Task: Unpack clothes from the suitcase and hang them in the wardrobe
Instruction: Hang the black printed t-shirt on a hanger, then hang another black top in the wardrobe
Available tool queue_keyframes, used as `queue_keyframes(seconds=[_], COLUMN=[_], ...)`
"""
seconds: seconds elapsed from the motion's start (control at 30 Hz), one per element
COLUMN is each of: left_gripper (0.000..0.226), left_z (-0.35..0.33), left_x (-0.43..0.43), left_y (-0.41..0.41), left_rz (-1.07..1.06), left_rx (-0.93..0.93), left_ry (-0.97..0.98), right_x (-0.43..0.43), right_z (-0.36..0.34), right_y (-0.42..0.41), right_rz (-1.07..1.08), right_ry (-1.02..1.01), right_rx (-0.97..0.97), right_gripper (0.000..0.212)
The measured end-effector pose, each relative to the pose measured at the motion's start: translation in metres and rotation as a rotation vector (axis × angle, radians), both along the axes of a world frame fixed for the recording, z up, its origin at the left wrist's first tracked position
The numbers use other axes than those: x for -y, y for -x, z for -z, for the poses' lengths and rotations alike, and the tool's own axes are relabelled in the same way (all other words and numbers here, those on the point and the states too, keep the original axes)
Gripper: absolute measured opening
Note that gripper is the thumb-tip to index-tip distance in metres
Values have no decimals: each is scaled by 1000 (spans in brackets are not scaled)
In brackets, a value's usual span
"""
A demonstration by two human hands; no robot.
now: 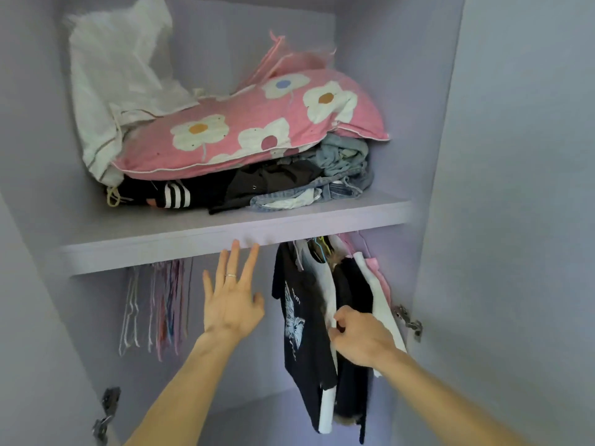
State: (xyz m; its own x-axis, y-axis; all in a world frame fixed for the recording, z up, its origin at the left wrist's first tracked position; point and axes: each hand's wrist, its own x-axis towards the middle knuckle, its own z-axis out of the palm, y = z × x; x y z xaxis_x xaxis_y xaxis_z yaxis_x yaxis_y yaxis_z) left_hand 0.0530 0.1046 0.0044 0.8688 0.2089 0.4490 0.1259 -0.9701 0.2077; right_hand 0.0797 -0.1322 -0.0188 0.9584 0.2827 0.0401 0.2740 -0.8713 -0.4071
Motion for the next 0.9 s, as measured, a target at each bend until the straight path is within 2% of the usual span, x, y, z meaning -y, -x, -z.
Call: queue_keyframes(seconds=[0.1, 0.27, 0.37, 0.57, 0.7, 0.9], left_gripper=[86, 69, 63, 50, 50, 51], left_z=[5, 51, 83, 145, 174, 194], left_x=[32, 84, 110, 195, 286, 417], left_y=[39, 103, 121, 136, 148, 163], left_rz=[68, 249, 304, 579, 791, 1041], left_rx=[-33, -207, -289, -299, -433, -522], left_ry=[111, -79, -100, -67, -41, -72], right_x=[36, 107, 144, 223, 292, 394], right_z=[-10, 18, 54, 128, 157, 179], right_y=[46, 121, 155, 225, 269, 316], right_rz=[-6, 19, 107, 335, 509, 770], right_ry=[-38, -84, -115, -63, -7, -8], right_rx=[131, 343, 432, 225, 49, -152], right_gripper=[35, 31, 28, 31, 35, 37])
